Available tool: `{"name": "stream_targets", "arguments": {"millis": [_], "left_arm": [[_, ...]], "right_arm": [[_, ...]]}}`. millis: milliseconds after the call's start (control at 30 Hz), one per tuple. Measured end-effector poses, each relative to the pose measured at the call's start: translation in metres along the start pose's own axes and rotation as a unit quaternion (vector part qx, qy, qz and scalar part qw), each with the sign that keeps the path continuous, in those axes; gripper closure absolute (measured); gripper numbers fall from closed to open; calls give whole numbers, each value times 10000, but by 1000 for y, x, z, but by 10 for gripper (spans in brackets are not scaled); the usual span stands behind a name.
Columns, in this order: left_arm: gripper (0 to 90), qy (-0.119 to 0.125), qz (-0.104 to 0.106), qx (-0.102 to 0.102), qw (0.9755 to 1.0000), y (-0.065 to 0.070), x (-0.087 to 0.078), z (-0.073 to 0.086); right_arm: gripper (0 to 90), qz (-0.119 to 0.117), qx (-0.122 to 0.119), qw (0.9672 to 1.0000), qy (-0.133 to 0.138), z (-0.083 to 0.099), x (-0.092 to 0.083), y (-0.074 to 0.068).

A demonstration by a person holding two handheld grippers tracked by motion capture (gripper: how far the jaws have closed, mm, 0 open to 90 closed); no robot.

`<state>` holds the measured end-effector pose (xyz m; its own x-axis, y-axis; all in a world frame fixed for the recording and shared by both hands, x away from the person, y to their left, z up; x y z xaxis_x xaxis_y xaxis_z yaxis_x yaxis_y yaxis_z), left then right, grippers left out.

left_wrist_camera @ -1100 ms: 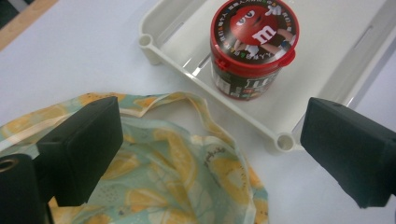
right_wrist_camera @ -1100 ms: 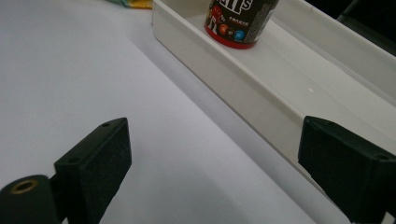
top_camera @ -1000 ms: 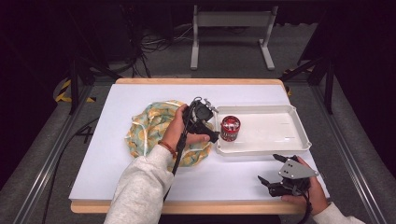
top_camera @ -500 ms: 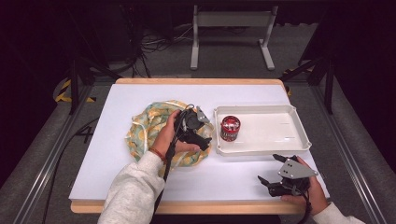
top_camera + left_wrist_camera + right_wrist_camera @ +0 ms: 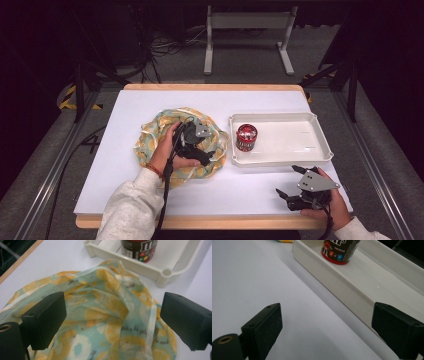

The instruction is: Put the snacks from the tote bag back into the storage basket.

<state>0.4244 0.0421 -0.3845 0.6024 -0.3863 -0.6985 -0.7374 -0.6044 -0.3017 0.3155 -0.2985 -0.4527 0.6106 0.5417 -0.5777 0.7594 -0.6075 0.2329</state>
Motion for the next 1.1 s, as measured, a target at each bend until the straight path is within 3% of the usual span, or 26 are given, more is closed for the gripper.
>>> {"name": "stream_targets", "arguments": {"millis": [167,267,333,400,600,867,1100], "left_arm": [[88,144,-121,102,9998,-4,-8,9],[103,109,-232,140,9996,-5,-11,13],[114,85,-159,150,9997,-6,-12,18],[112,74,-315,229,9992,-7,-13,22],[84,107,-136,-17,9998,-12,-18,34],[75,249,-247,-126,9993,-20,-28,52],[73,244,-392,-67,9989,-24,-37,66]], "right_arm": [[105,3,-7,10000,-4,0,0,0],[105,6,-11,10000,-1,0,0,-1],[104,10,-41,10000,17,-1,0,-1],[105,4,-39,10000,8,-1,0,-1],[105,3,-38,10000,-3,-1,1,-2],[105,20,-20,10000,29,-2,0,-1],[104,25,-28,10000,64,-2,-1,-1]]}}
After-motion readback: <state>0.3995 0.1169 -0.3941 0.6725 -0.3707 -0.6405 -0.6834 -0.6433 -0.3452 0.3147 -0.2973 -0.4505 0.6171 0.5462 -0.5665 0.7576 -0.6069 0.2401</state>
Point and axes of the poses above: each handheld gripper's, and its own axes: x roughly forward along the jaws, z roughly out of its underside, y roughly to its right, the point moved 3 cm from there along x, roughly forward along the jaws, and after that the axes turned 6 degrees about -z, right-handed, at the moved point
